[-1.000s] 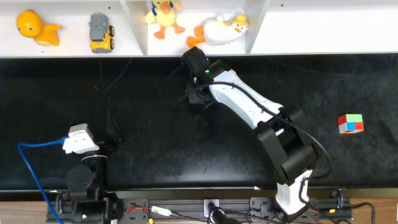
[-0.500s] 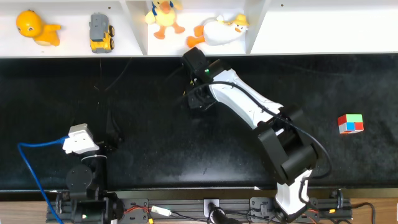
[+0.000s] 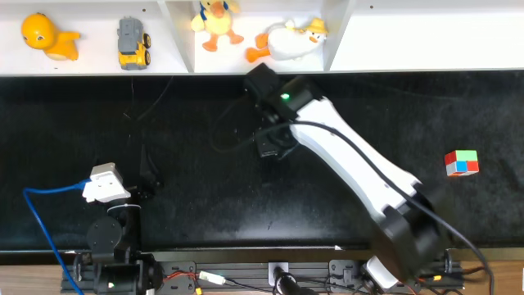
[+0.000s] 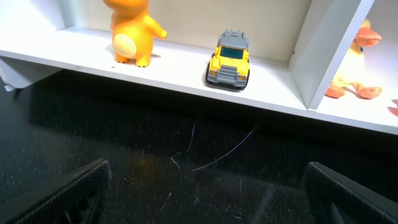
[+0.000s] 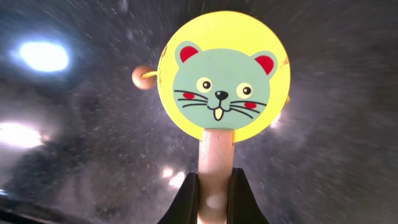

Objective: Store Toys

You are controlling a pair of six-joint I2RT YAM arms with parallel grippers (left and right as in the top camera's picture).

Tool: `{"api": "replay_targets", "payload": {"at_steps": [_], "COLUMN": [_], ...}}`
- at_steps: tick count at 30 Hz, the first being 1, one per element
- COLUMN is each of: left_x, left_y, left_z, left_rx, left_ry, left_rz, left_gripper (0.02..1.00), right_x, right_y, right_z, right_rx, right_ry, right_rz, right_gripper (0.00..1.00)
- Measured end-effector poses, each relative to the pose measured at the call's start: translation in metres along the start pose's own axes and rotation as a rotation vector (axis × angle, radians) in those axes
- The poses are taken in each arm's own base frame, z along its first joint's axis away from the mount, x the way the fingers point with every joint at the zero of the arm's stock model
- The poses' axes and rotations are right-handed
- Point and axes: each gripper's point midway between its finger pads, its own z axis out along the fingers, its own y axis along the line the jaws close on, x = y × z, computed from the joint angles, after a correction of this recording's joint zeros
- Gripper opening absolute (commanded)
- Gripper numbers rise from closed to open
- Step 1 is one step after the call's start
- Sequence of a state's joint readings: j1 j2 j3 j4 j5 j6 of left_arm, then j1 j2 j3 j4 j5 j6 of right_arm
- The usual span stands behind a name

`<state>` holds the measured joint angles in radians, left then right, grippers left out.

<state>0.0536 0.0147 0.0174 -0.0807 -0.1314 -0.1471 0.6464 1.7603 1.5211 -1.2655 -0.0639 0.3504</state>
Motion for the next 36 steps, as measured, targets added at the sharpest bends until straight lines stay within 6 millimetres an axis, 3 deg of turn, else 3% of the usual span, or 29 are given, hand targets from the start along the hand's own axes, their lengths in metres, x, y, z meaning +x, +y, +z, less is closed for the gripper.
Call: {"api": "replay_targets", "payload": {"at_steps": [6,10,15,20,25,30,36], "left_x": [0.0,0.0,0.0,0.0,0.0,0.0,0.0], "left_y": [0.0,0.0,0.0,0.0,0.0,0.0,0.0], "left_z": [0.0,0.0,0.0,0.0,0.0,0.0,0.0], "left_rx": [0.0,0.0,0.0,0.0,0.0,0.0,0.0], "left_ry": [0.0,0.0,0.0,0.0,0.0,0.0,0.0], "left_rz": [0.0,0.0,0.0,0.0,0.0,0.0,0.0], "left_gripper": [0.998,0.998,0.998,0.998,0.998,0.998,0.998], "right_x": [0.013,0.033,0.041,0.034,0.013,-0.011,-0.036], "right_y": [-0.027,-0.064,-0.114,-0.162,-0.199,-0.213,-0.221], "right_z": [-0.044,-0.049,-0.058,-0.077,-0.086,-0.086,-0.056], "right_rx": [0.002,0.035,0.077,0.129,0.155,0.129,0.102], "right_ry": [-0.129,-0.154,-0.21,-0.303,-0.403,-0.463,-0.427], "right_rz": [0.078,0.181,0.345,0.503,0.568,0.516,0.436], "right_gripper": [0.045,0.045,0.045,0.045,0.047,0.045,0.047]}}
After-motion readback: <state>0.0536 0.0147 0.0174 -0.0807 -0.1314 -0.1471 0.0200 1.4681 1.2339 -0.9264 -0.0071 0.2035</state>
